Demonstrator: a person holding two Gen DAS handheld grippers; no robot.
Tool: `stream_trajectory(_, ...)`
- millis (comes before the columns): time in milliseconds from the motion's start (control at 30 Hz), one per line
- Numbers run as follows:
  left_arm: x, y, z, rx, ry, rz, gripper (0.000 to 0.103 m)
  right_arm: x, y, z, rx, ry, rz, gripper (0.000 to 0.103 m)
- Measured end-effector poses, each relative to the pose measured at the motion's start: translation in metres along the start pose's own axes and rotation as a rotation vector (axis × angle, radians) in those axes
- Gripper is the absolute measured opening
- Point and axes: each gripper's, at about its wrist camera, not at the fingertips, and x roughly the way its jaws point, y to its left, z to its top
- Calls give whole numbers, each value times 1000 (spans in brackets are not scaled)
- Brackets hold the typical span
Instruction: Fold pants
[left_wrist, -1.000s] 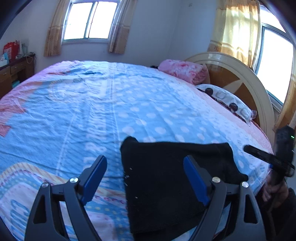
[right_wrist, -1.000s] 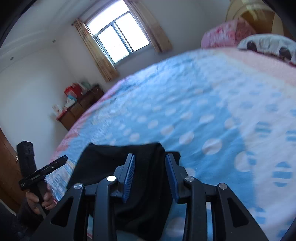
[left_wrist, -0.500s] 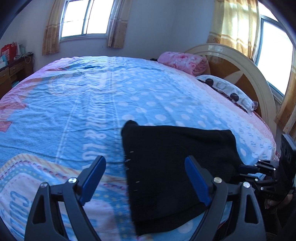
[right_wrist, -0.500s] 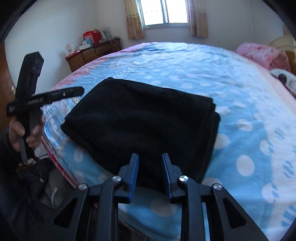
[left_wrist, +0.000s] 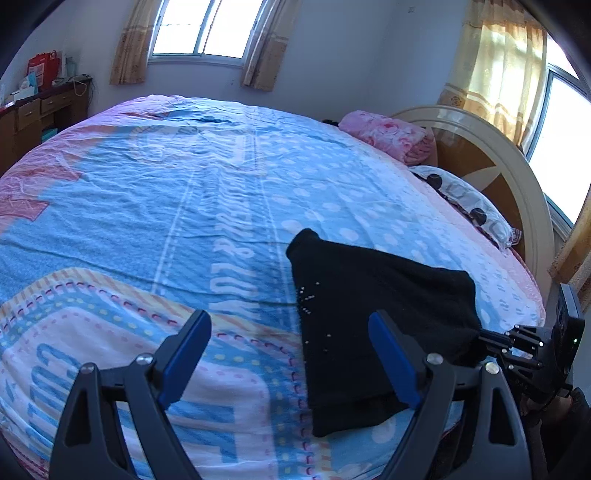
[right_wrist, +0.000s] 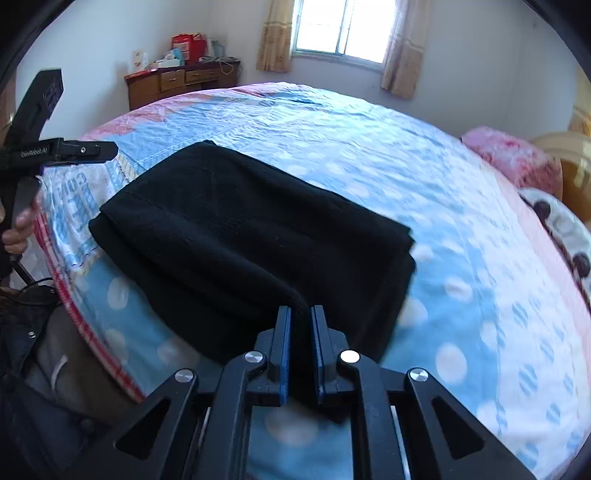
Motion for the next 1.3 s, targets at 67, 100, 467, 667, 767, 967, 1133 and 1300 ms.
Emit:
stream_trajectory(67, 4, -8, -1, 6, 7, -29, 89, -9, -5, -9, 23, 2, 6, 10)
stream_trajectory(100, 7, -13, -2, 9, 17, -43, 89, -13, -7, -15, 41, -1, 9, 10)
stream_trajectory(467, 13, -50, -1, 124, 35, 15, 95, -22, -25, -21, 158, -26, 113, 13)
stream_trajectory(667, 37, -34, 29, 18, 116, 105, 98, -46, -86, -11, 552, -244, 247, 77)
stream_trajectory(767, 47, -37, 29, 32, 137, 167, 98, -31, -102, -8, 642, -241, 229, 77)
stream_trajectory(967, 67, -48, 18, 89, 177, 229, 98, -9, -95, -1, 612, -188, 147, 77)
stream_trajectory(1133, 77, -53, 12, 109, 192, 250, 98, 4, -102, -1, 618, -169, 94, 77)
stream_trajectory(1300, 84, -52, 8, 98, 206, 239, 98, 28, -100, -12, 643, -76, 143, 77)
